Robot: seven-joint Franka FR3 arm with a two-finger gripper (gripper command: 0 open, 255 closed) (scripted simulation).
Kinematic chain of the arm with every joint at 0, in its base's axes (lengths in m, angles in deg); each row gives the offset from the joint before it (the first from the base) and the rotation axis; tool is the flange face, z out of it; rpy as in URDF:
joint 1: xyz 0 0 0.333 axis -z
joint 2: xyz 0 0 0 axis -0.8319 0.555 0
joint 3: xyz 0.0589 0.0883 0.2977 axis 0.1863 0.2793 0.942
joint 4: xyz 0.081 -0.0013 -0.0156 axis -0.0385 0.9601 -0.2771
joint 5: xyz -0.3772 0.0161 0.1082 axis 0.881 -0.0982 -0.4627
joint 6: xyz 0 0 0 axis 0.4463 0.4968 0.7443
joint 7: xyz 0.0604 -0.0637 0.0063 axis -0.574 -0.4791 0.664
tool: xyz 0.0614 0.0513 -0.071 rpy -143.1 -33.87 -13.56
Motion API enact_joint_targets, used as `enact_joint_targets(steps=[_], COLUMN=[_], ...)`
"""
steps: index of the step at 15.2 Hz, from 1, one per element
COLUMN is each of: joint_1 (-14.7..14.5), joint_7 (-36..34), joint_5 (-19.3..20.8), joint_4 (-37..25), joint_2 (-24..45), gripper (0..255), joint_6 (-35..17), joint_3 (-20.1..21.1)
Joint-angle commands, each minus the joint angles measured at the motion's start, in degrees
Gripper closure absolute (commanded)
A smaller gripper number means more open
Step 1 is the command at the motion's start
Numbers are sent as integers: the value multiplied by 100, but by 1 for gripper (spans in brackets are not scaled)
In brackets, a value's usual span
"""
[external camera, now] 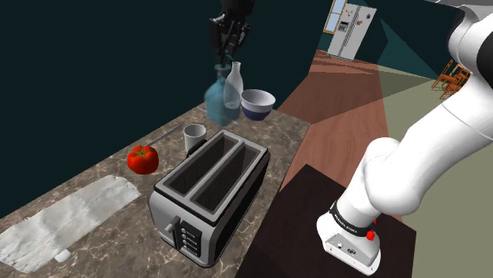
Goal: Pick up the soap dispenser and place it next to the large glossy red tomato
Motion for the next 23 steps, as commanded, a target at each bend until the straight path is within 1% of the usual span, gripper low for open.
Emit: enact_joint_targets(steps=[1, 6, 11, 16, 19, 23], joint_1=[-98, -344, -607, -923, -1180, -1168], joint_7=[-265, -925, -1590, -2257, -2685, -2674], joint_5=[-5, 55, 212, 485, 726, 703], joint_4=[-11, -255, -686, -1328, -1892, -1492], joint_2=[121, 532, 1089, 1795, 2347, 2278], gripper=[255, 255, 255, 255, 255, 255], joint_6=[-82, -295, -448, -506, -471, -805], joint_3=[177, 598, 991, 1325, 1502, 1486])
